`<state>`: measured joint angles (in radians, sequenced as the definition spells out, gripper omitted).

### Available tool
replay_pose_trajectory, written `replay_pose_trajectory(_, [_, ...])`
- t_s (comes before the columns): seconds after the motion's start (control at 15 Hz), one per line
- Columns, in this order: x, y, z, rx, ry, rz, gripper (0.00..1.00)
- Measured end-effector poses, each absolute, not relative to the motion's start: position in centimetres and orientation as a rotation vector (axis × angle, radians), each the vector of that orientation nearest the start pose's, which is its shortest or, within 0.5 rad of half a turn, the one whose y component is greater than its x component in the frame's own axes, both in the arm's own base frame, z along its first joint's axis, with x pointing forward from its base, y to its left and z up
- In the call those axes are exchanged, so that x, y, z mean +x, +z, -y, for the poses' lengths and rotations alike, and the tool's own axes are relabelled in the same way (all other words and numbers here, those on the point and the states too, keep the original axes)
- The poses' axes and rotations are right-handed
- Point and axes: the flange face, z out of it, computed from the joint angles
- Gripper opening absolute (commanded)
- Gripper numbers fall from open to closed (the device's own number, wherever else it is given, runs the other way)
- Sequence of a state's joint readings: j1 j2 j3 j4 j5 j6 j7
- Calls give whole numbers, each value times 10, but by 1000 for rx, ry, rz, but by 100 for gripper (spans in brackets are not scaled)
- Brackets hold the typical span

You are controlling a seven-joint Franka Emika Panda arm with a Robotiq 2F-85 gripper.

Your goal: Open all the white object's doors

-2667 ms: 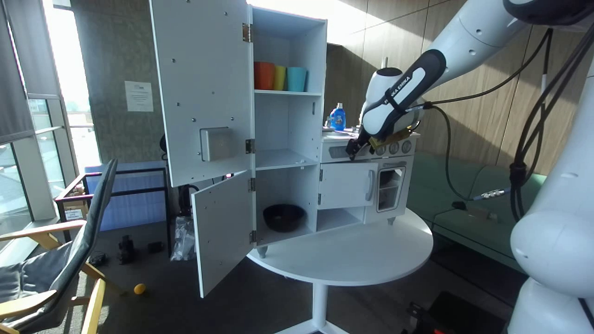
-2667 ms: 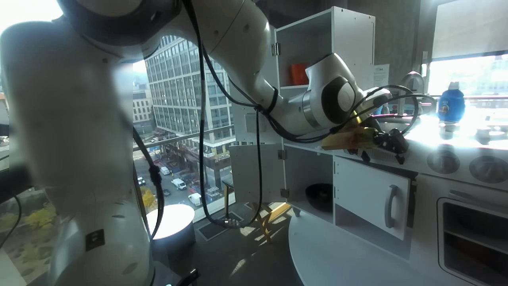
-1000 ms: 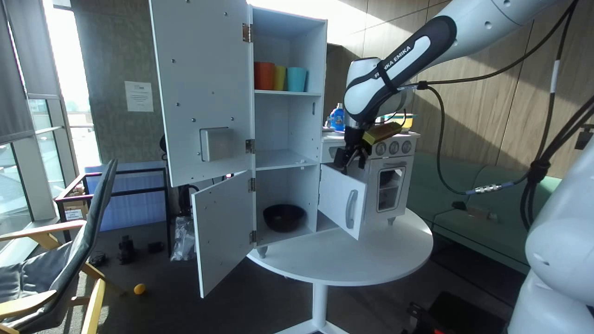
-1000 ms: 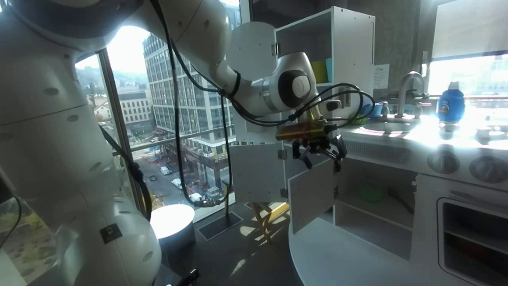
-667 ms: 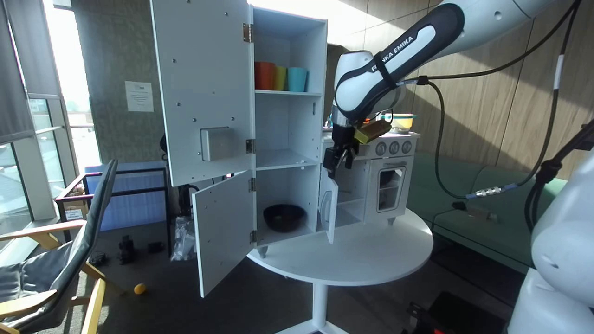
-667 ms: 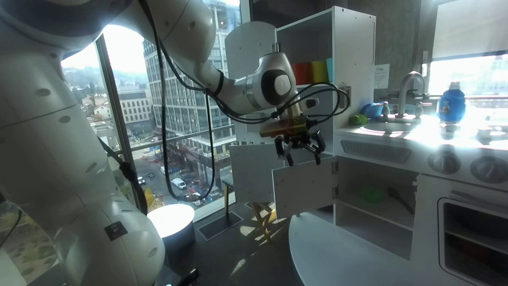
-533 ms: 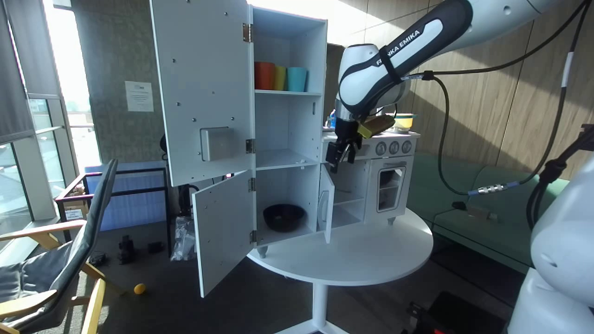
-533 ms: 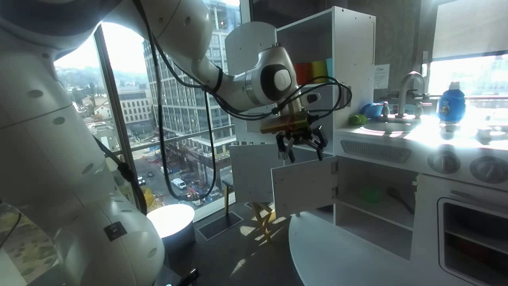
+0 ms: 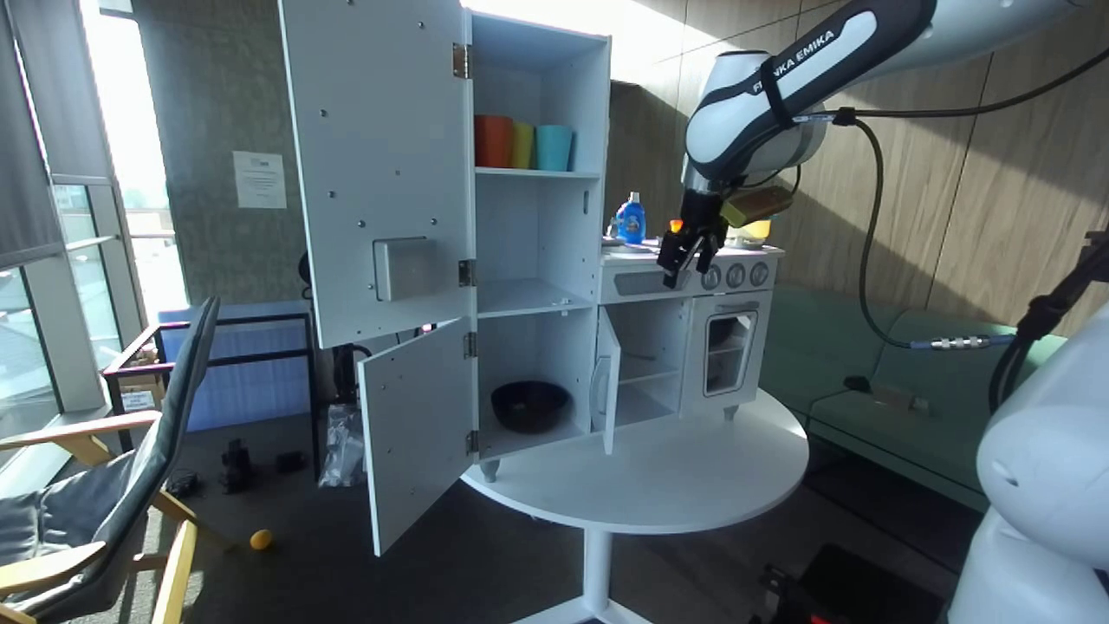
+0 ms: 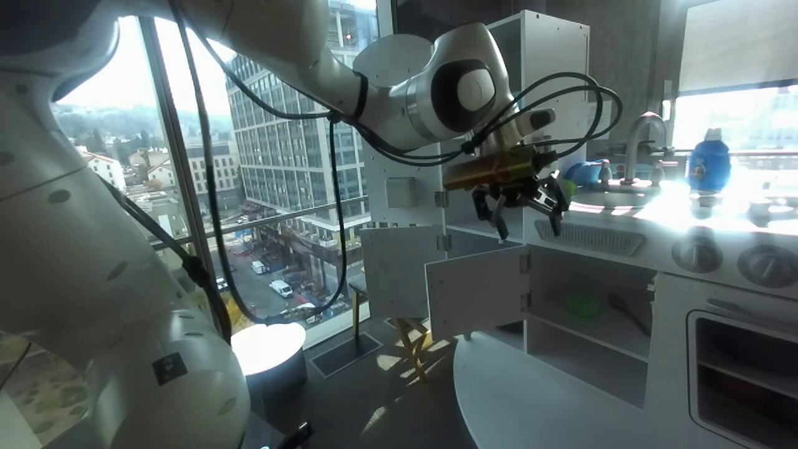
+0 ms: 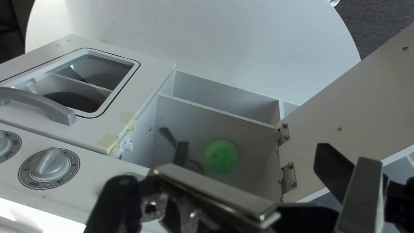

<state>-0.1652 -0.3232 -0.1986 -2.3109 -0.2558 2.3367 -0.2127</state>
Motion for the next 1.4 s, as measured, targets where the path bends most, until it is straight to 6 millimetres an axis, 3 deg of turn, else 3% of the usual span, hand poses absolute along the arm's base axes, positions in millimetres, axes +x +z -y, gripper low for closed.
replay_pose_trajectory(0.47, [449,462,260,-3359,-355,18,100])
replay_pose_trajectory(1.07, [459,435,339,-3293,-329,-661,100])
replay_pose_trajectory(1.2, [457,438,348,-3251,-356,-821,100])
replay_pose_trajectory(1.4, [458,442,346,-3224,-383,-897,100])
